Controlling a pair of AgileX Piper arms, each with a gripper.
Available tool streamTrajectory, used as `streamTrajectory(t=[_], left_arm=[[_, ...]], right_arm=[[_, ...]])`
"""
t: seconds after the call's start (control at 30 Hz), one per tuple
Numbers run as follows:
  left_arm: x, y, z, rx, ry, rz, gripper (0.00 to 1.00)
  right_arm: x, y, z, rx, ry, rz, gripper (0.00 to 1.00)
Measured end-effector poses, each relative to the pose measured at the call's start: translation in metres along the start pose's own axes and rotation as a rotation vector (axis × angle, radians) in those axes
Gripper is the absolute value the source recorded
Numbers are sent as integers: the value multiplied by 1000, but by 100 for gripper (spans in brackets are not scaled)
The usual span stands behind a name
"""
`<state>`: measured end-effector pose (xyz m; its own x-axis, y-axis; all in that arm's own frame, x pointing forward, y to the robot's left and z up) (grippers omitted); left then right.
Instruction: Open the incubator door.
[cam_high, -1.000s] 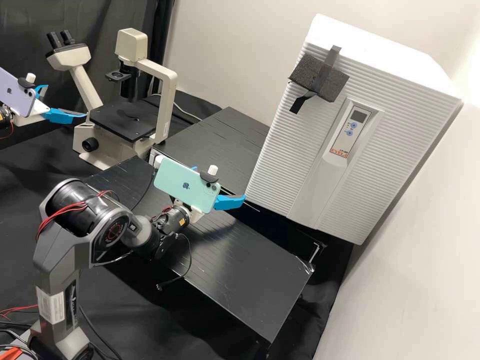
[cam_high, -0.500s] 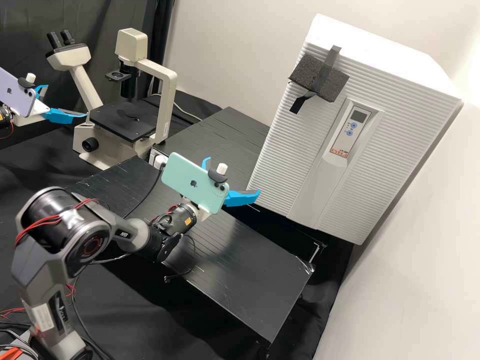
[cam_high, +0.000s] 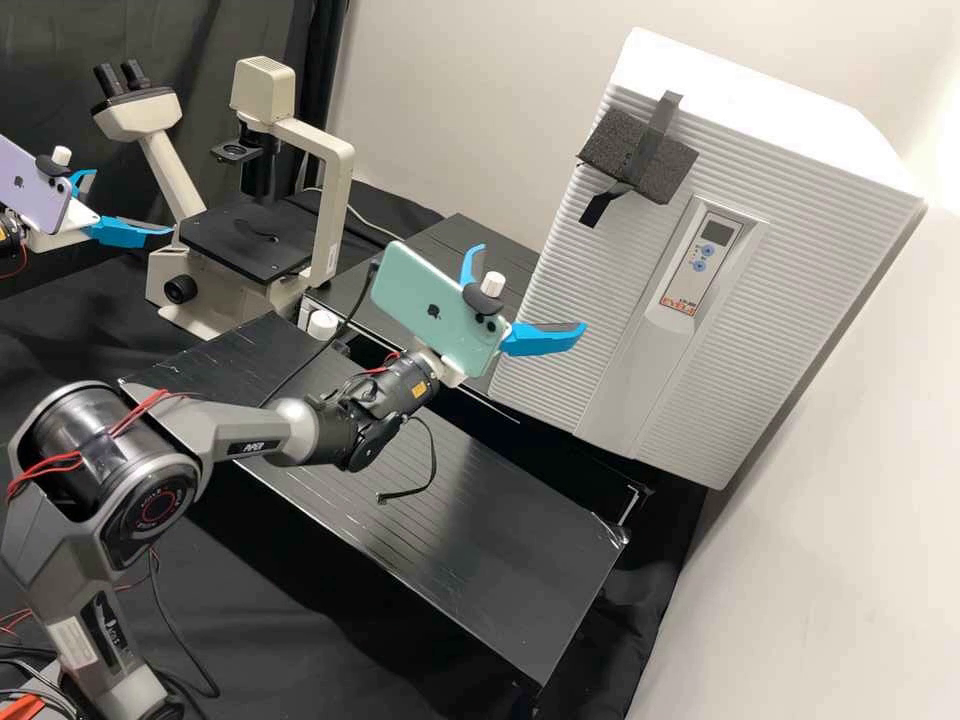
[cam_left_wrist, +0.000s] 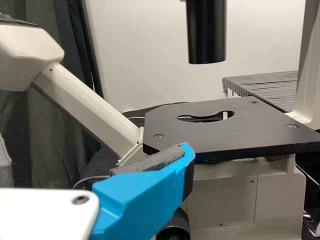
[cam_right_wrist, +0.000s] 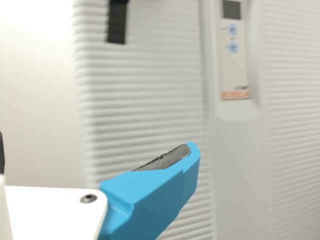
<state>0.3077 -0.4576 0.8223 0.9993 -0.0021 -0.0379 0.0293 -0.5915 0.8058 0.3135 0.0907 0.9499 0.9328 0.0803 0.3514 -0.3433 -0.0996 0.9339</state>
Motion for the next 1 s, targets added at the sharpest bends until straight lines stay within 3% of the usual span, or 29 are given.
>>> streamTrajectory(t=[0.17, 0.37, 0.57, 0.73, 0.93, 1.0], left_arm=[[0, 0, 0, 0, 0, 0, 100], [0, 0, 0, 0, 0, 0, 100], [0, 0, 0, 0, 0, 0, 100], [0, 0, 0, 0, 0, 0, 100], [0, 0, 0, 0, 0, 0, 100], [0, 0, 0, 0, 0, 0, 100]], right_arm=[[8, 15, -11, -12, -49, 64, 100], [12, 23, -29, -31, -45, 112, 100], [16, 24, -42, -44, -40, 120, 100], [18, 19, -50, -75, -36, 115, 100], [25, 6, -44, -123, -89, 81, 100], [27, 3, -40, -120, -108, 74, 100]])
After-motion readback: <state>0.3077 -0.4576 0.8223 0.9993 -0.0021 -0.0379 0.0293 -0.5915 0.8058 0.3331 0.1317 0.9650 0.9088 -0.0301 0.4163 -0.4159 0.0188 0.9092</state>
